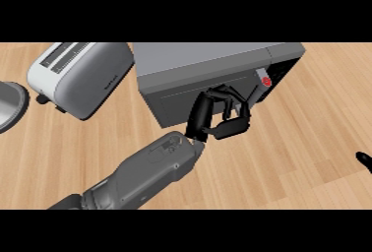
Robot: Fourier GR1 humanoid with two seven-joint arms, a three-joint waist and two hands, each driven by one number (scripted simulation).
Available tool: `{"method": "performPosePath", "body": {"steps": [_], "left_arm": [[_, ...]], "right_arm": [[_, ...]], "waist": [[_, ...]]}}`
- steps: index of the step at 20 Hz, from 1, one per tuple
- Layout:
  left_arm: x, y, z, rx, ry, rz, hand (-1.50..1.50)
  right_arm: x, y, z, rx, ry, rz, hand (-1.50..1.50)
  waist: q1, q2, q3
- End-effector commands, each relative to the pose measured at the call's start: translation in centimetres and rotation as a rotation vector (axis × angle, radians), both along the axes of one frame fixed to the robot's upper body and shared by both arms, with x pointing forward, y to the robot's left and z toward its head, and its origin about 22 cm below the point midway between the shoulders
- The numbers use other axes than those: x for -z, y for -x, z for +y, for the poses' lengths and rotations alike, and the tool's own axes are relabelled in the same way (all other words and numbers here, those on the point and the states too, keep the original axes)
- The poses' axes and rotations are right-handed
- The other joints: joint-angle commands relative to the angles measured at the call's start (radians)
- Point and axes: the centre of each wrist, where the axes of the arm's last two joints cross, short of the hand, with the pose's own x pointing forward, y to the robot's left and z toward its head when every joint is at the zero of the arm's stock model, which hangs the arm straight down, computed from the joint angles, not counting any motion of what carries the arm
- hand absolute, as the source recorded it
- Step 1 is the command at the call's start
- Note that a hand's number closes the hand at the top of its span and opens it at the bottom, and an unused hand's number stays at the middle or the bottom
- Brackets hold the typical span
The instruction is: Pick up the milk, place it into the microwave and close the microwave
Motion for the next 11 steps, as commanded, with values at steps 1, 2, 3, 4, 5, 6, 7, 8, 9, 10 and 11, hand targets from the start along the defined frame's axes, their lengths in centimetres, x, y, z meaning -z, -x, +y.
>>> {"method": "performPosePath", "body": {"steps": [1,2,3,4,5,6,7,8,9,10,11], "left_arm": [[-0.13,-2.74,1.46,-0.129,-0.012,0.028,1.5],[-0.64,-2.93,1.22,-0.118,-0.011,0.021,1.5],[-0.52,-2.9,1.28,-0.124,-0.007,0.017,1.5],[-0.23,-2.84,1.4,-0.127,-0.01,0.025,1.5],[-0.33,-2.89,1.39,-0.129,-0.002,0.02,1.5],[-0.1,-2.81,1.41,-0.129,-0.015,0.005,1.5],[-0.74,-3.02,1.2,-0.127,0.001,0.005,1.5],[-0.51,-2.94,1.25,-0.138,-0.005,0.009,1.5],[-0.26,-2.84,1.36,-0.139,0.001,0.013,1.5],[-0.3,-2.83,1.31,-0.137,0.001,0.008,1.5],[-0.38,-2.84,1.27,-0.141,0.004,0.001,1.5]], "right_arm": [[-0.3,0.01,0.07,-0.029,0.013,0.0,-1.5],[-0.33,0.09,0.22,-0.031,-0.005,-0.003,-1.5],[-0.71,-0.11,0.05,-0.02,0.007,-0.018,-1.5],[-0.57,0.03,0.03,-0.026,0.01,-0.002,-1.5],[-0.61,0.17,0.04,-0.027,0.006,0.004,-1.5],[-0.78,0.16,0.29,-0.033,0.001,-0.011,-1.5],[-0.71,-0.04,0.07,-0.028,0.003,-0.006,-1.5],[-0.68,0.14,0.3,-0.04,-0.003,-0.001,-1.5],[-0.7,0.15,0.26,-0.04,-0.004,-0.001,-1.5],[-0.75,0.08,0.11,-0.031,-0.003,0.0,-1.5],[-0.91,0.22,0.36,-0.051,0.003,-0.001,-1.5]], "waist": [[-0.006,0.021,-0.001],[-0.012,0.018,0.0],[-0.003,0.019,-0.001],[-0.011,0.022,-0.001],[-0.013,0.017,-0.002],[-0.015,0.019,-0.001],[-0.009,0.025,0.0],[-0.018,0.022,0.0],[-0.017,0.021,0.0],[-0.018,0.023,0.0],[-0.023,0.022,-0.001]]}}
